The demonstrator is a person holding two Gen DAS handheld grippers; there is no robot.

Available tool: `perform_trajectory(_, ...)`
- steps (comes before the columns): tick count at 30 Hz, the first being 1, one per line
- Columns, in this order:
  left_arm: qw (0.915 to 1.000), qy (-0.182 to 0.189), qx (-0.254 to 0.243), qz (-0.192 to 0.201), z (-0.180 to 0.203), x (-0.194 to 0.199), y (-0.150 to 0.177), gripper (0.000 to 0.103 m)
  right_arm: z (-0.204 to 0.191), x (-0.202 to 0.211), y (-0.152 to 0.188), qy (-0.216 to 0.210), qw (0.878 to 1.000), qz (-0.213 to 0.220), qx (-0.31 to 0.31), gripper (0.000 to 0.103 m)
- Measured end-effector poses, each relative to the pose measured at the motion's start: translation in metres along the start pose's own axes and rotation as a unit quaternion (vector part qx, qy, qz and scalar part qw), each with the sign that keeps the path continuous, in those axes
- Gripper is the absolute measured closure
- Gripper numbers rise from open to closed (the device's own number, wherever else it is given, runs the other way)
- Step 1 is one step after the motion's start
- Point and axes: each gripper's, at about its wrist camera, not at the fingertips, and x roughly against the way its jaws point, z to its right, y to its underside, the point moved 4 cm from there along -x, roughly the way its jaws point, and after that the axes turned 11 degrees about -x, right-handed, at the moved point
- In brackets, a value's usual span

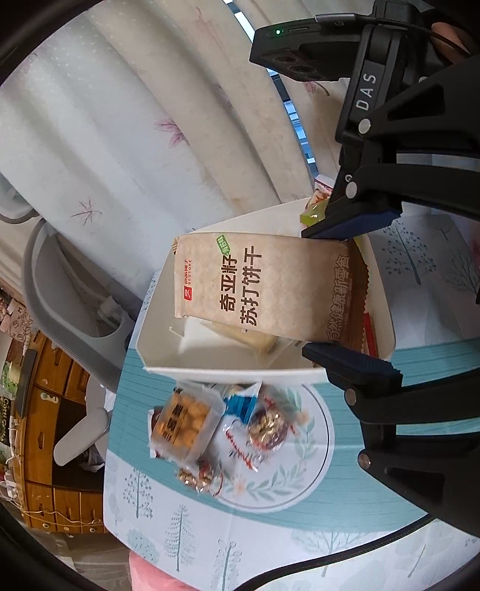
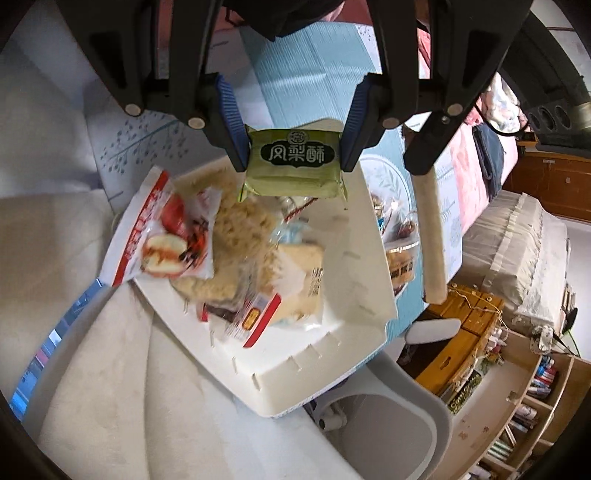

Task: Organize snacks
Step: 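Lower both packets into the tray and open both tools, then withdraw both tools from the tray toward the remaining packets on the plate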

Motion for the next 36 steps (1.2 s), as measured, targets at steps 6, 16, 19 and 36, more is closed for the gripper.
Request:
perform_trajectory(6,0.9998,0.001,-0.007,-0.019,0.015,-0.013,0.002,0.048,0.019,-0.004,-0.009,-0.015,0.999,-0.015,-0.028,0.043)
perform_trajectory(16,0.9995,-0.018,-0.010,-0.026,0.014,-0.006,0.006,0.035,0.023,-0.004,-0.011,-0.036,0.998,-0.015,-0.042,0.027)
perform_trajectory(19,0.9992,-0.028,-0.008,-0.028,0.008,0.000,0.009,0.031,0.021,-0.006,-0.007,-0.038,0.998,-0.016,-0.047,0.027)
perform_trajectory(36,0.9924,-0.100,0.025,-0.067,-0.072,0.047,0.041,0.026,0.003,-0.017,0.031,-0.056,0.993,0.022,-0.105,0.027)
